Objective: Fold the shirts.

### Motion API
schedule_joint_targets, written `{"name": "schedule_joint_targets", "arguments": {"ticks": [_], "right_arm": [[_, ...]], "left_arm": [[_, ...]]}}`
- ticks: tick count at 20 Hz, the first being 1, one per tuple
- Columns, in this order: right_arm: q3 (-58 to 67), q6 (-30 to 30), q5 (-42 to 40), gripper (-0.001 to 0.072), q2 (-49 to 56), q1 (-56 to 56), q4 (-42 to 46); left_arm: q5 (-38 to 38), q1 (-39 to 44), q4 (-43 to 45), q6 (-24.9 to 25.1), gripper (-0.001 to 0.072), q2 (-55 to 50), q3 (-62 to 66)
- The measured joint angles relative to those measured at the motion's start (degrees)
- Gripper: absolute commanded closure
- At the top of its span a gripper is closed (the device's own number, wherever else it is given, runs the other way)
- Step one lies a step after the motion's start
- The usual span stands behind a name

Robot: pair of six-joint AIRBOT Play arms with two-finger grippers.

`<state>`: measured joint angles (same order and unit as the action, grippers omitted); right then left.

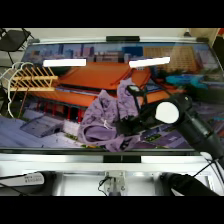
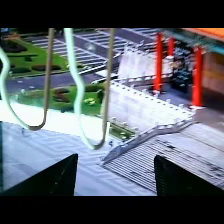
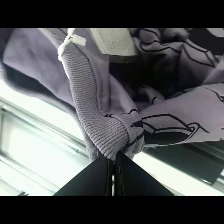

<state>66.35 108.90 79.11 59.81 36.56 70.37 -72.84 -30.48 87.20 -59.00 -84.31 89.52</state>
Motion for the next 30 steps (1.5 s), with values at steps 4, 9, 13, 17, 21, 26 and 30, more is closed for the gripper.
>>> {"name": "schedule_joint_targets", "arguments": {"ticks": [4, 9, 13, 17, 21, 26, 30], "right_arm": [[0.0, 0.1, 0.3, 0.0647, 0.6, 0.0, 3.5], [0.0, 0.2, 0.3, 0.0647, 3.4, 0.0, 2.9], [0.0, 0.2, 0.3, 0.0647, 5.0, 0.0, 1.4], [0.0, 0.2, 0.4, 0.0647, 5.5, 0.0, -0.2], [0.0, 0.4, 0.4, 0.0647, 5.6, 0.0, -1.6], [0.0, 1.2, 0.4, 0.0646, 5.6, 0.0, -2.3], [0.0, 1.4, 0.0, 0.0646, 5.6, 0.0, -2.3]], "left_arm": [[-1.1, -2.5, -0.2, 5.4, 0.0058, -6.0, 0.7], [-1.3, -4.0, -0.4, 7.9, 0.0055, -11.3, 1.0], [-0.4, -5.6, -1.0, 9.0, 0.0065, -14.4, 1.2], [2.1, -6.1, -1.8, 9.8, 0.0140, -17.3, 1.2], [3.8, -6.2, -2.7, 10.0, 0.0190, -20.0, 1.3], [4.8, -6.3, -3.1, 10.1, 0.0411, -21.8, 1.3], [4.3, -6.2, -4.2, 10.8, 0.0640, -22.3, 1.3]]}}
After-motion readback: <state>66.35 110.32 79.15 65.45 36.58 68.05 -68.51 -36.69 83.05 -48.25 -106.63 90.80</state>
